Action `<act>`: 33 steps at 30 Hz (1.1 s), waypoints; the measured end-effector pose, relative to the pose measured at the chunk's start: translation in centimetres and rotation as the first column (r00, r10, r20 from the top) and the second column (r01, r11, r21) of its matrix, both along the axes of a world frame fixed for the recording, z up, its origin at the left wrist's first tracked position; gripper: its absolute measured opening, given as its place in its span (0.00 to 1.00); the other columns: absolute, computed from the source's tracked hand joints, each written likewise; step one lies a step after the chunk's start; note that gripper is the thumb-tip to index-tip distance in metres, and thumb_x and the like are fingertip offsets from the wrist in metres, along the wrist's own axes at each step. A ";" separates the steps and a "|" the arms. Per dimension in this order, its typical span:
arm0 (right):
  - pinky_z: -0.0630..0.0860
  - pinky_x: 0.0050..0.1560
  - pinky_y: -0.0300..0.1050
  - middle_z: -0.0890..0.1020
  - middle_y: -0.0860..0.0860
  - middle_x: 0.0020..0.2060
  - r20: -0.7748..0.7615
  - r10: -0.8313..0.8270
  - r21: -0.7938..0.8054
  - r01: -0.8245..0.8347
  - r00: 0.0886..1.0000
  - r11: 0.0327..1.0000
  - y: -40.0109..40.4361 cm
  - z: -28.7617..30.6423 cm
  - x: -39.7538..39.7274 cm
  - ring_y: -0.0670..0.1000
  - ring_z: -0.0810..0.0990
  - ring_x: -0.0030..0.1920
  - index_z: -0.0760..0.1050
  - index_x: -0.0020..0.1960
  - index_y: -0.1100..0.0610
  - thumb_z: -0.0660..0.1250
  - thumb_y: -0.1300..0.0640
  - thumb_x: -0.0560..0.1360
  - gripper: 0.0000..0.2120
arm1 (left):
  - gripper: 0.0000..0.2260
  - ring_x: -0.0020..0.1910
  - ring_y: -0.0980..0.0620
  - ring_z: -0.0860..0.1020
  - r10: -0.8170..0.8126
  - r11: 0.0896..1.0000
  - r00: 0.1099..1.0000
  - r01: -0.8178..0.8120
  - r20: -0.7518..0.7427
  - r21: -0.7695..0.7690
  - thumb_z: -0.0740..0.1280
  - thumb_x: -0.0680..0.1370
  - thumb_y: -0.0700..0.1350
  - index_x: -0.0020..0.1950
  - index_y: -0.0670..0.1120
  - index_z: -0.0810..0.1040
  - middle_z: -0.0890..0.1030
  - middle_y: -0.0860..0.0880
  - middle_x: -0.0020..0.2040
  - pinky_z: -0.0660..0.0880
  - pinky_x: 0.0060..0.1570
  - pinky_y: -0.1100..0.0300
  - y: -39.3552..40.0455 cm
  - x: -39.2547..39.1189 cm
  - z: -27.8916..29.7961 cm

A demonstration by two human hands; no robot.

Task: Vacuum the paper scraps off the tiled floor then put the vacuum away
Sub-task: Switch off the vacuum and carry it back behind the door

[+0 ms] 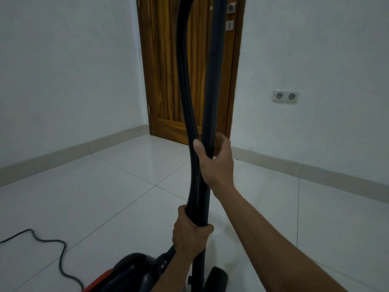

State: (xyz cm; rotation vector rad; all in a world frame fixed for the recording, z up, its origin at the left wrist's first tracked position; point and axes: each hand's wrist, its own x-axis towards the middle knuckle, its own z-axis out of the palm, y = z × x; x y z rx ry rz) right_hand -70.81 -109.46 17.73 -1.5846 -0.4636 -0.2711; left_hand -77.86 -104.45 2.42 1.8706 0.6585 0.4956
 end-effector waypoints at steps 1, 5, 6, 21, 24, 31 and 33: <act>0.80 0.55 0.47 0.75 0.47 0.62 -0.073 0.027 -0.040 -0.030 0.997 0.999 -0.3 -1.6 -0.2 0.49 0.78 0.59 0.62 0.73 0.47 0.70 0.34 0.72 0.37 | 0.33 0.44 0.52 0.80 0.000 1.000 1.000 0.000 0.005 -0.001 0.75 0.55 0.50 0.57 0.54 0.67 0.78 0.55 0.46 0.82 0.45 0.49 0.1 0.0 0.0; 0.77 0.63 0.58 0.78 0.51 0.61 -0.285 0.212 -0.067 -0.240 0.935 0.969 -0.3 -6.9 -0.9 0.54 0.79 0.60 0.62 0.76 0.49 0.67 0.24 0.65 0.48 | 0.31 0.42 0.53 0.81 -0.019 1.000 0.999 0.020 0.044 -0.020 0.76 0.55 0.50 0.54 0.55 0.66 0.79 0.55 0.45 0.82 0.43 0.49 0.4 0.1 -0.6; 0.78 0.63 0.57 0.79 0.52 0.59 -0.319 0.249 -0.045 -0.277 0.914 0.960 -0.2 -7.4 -1.1 0.54 0.80 0.59 0.66 0.73 0.50 0.66 0.25 0.66 0.45 | 0.31 0.41 0.53 0.81 -0.026 0.999 0.998 0.028 0.058 -0.027 0.76 0.55 0.50 0.54 0.56 0.66 0.80 0.55 0.44 0.82 0.42 0.48 0.5 0.2 -0.8; 0.79 0.48 0.35 0.79 0.47 0.52 -0.182 0.293 0.004 -0.298 0.939 0.955 1.8 -10.3 -1.0 0.47 0.80 0.52 0.66 0.72 0.52 0.63 0.35 0.71 0.35 | 0.28 0.40 0.47 0.84 -0.156 0.963 0.947 0.209 0.280 -0.169 0.79 0.62 0.45 0.56 0.45 0.69 0.83 0.45 0.44 0.80 0.35 0.57 1.5 0.5 -2.1; 0.76 0.43 0.30 0.79 0.46 0.48 -0.191 0.343 0.023 -0.346 0.919 0.938 1.6 -10.4 -0.5 0.43 0.80 0.48 0.68 0.68 0.52 0.64 0.35 0.70 0.32 | 0.30 0.39 0.46 0.84 -0.170 0.964 0.948 0.217 0.271 -0.155 0.77 0.60 0.50 0.57 0.44 0.68 0.83 0.44 0.44 0.80 0.35 0.54 1.3 0.7 -2.2; 0.77 0.43 0.28 0.79 0.42 0.48 -0.162 0.387 0.114 -0.372 0.908 0.921 2.3 -11.0 0.2 0.37 0.80 0.47 0.68 0.67 0.50 0.66 0.34 0.69 0.32 | 0.32 0.44 0.46 0.84 -0.172 0.983 0.973 0.179 0.153 -0.034 0.77 0.64 0.52 0.61 0.41 0.68 0.82 0.44 0.47 0.82 0.42 0.47 1.8 0.9 -2.8; 0.78 0.44 0.32 0.79 0.43 0.46 -0.168 0.383 0.142 -0.362 0.908 0.921 2.5 -11.0 0.5 0.40 0.80 0.45 0.70 0.67 0.52 0.66 0.34 0.70 0.32 | 0.30 0.43 0.51 0.83 -0.102 0.994 0.994 0.100 0.039 0.046 0.75 0.62 0.54 0.58 0.46 0.68 0.82 0.50 0.45 0.82 0.42 0.52 1.3 0.4 -3.0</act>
